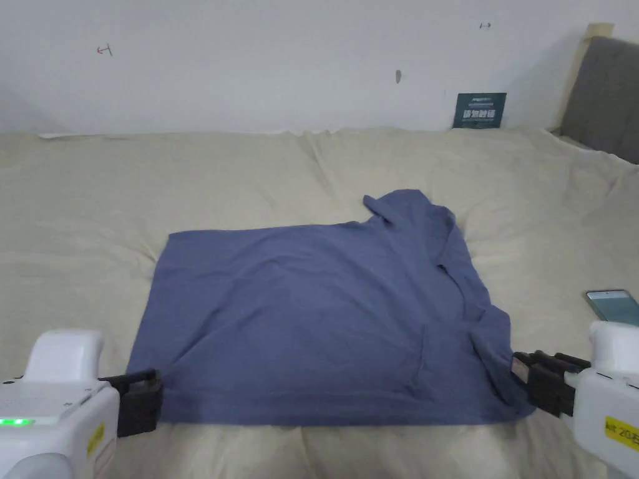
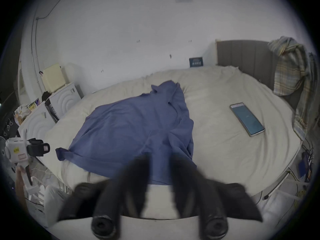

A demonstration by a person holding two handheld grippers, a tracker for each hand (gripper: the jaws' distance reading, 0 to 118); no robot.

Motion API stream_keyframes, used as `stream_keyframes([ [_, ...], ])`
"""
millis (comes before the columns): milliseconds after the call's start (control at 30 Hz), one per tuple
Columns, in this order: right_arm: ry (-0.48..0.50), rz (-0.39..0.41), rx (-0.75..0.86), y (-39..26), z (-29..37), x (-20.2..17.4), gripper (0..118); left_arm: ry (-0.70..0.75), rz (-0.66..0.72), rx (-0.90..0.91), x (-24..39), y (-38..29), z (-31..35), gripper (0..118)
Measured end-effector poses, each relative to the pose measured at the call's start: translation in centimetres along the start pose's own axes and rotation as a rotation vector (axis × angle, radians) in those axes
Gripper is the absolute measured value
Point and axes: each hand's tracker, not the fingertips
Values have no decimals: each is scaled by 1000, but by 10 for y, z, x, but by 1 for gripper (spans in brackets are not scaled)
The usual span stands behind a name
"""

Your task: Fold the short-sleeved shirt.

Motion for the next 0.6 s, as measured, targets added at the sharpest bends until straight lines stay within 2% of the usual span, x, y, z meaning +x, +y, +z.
stream_keyframes([
  [33, -8, 0, -12, -4, 0, -2, 6, 3, -11, -11, 1, -10, 3, 37],
  [67, -14, -18, -23, -9, -1, -2, 0, 8, -40, -44, 2, -18, -2, 9],
  [133, 35, -58, -47, -18, -5, -7, 0, 32, -17, -73, -3, -30, -11, 0],
  [167, 61, -32, -85, -20, -8, -11, 0, 30, 8, -105, -6, -40, -9, 0],
  [267, 33, 45, -105, -25, -18, -24, 0, 3, 119, -119, -19, -50, -12, 0],
  [433, 95, 16, -139, -23, -32, -35, 0, 36, 124, -126, -38, -54, -7, 0],
  [500, 93, 20, -138, -21, -38, -40, 0, 104, 140, -95, -47, -50, -13, 2],
  [533, 95, 28, -143, -21, -40, -41, 0, 103, 154, -85, -52, -46, -16, 19],
  [567, 91, 29, -145, -20, -43, -43, 0, 94, 169, -86, -58, -42, -19, 30],
  [600, 91, 30, -149, -19, -45, -44, 0, 61, 205, -77, -63, -38, -24, 31],
])
